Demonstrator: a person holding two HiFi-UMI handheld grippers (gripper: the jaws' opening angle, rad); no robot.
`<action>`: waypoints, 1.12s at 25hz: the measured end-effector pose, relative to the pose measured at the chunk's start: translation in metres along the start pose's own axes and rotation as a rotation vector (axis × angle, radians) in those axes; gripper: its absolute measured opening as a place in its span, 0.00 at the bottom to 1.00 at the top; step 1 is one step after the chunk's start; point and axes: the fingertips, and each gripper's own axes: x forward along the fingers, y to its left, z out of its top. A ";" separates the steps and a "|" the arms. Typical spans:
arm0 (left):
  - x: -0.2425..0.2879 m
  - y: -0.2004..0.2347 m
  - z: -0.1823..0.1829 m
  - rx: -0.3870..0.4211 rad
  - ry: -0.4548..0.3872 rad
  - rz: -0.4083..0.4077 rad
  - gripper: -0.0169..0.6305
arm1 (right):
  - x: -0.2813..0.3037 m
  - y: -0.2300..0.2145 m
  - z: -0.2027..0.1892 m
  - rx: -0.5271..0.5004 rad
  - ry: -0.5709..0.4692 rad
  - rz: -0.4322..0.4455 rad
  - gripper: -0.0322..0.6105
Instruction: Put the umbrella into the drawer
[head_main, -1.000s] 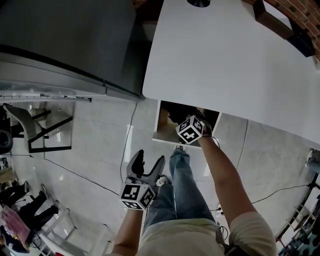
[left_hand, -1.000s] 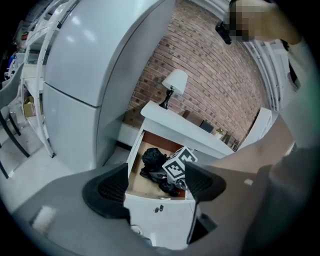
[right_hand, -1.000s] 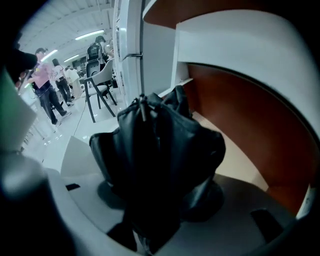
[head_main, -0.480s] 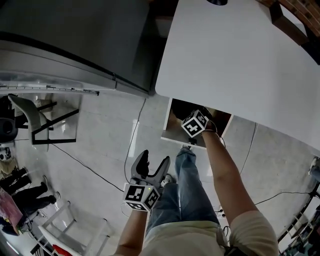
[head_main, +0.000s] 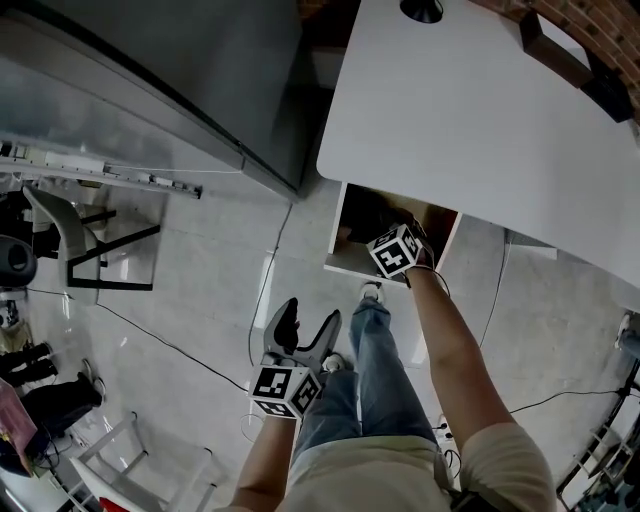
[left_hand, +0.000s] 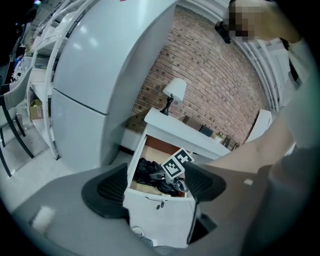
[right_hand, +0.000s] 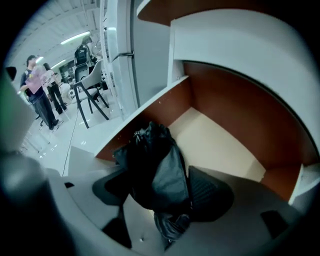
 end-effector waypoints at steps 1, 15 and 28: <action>-0.005 -0.002 0.001 0.008 -0.005 -0.005 0.57 | -0.008 0.001 0.002 0.012 -0.010 -0.009 0.58; -0.085 -0.024 0.017 0.074 -0.060 -0.063 0.57 | -0.147 0.033 0.021 0.142 -0.190 -0.152 0.46; -0.183 -0.044 -0.004 0.105 -0.050 -0.127 0.43 | -0.316 0.132 0.025 0.278 -0.469 -0.234 0.13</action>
